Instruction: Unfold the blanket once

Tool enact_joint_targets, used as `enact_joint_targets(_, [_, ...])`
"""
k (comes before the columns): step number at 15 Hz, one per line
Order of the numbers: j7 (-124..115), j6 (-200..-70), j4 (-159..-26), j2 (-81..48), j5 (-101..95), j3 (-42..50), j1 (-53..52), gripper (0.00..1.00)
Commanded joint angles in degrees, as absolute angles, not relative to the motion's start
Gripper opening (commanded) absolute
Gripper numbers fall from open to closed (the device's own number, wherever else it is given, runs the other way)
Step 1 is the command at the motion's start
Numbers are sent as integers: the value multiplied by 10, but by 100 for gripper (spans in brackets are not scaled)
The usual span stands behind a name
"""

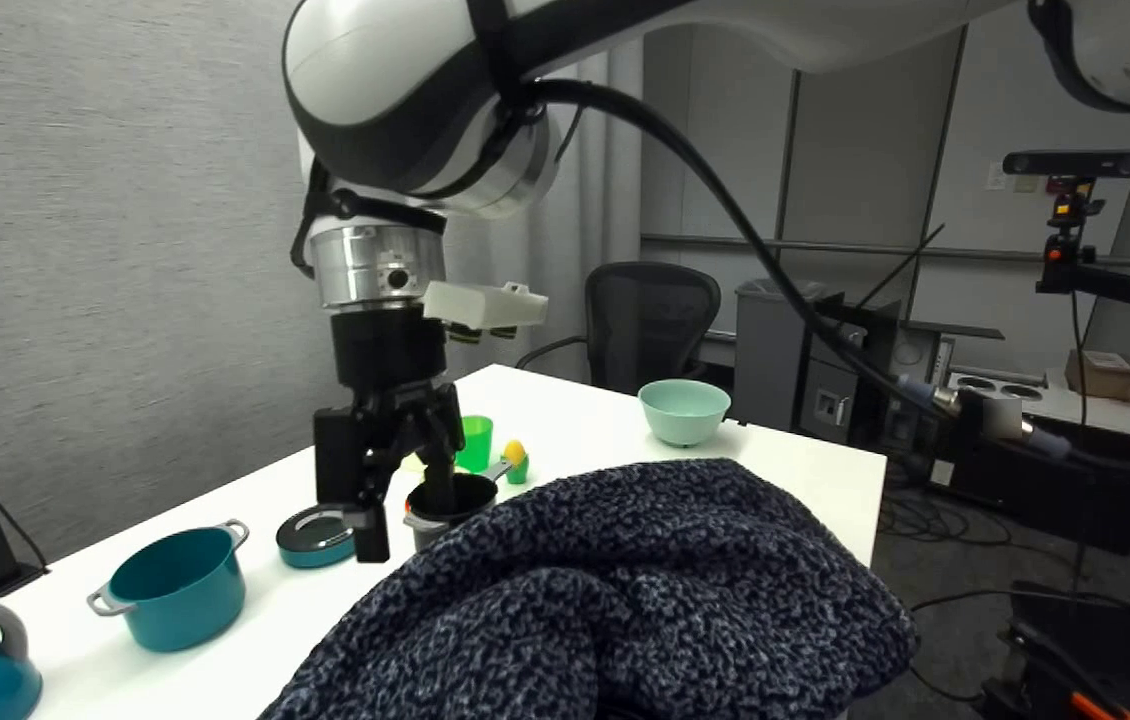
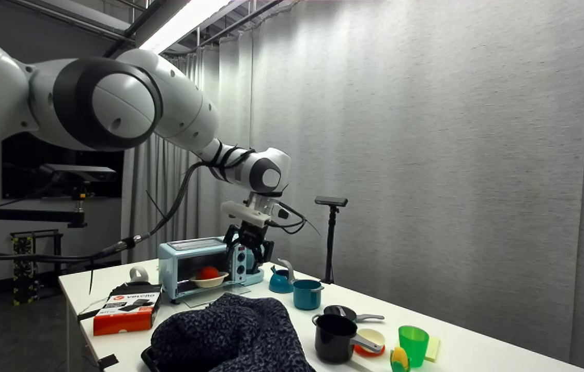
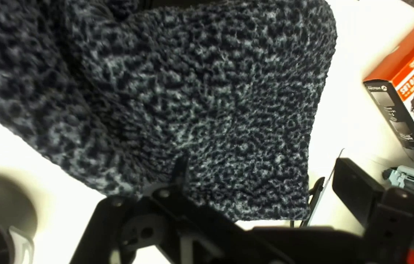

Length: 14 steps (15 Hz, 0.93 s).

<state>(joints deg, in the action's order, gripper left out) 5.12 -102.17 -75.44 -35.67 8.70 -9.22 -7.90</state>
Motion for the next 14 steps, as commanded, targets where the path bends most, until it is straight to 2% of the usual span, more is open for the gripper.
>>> enact_joint_targets(1, [25,-1019,-812,-313,143,-76,-28,100])
enact_joint_targets(10, [-5,-1035,-950,-261,264,-6,90,100])
enact_joint_targets(14, [112,-1070,-992,-255,353,-3,140,100])
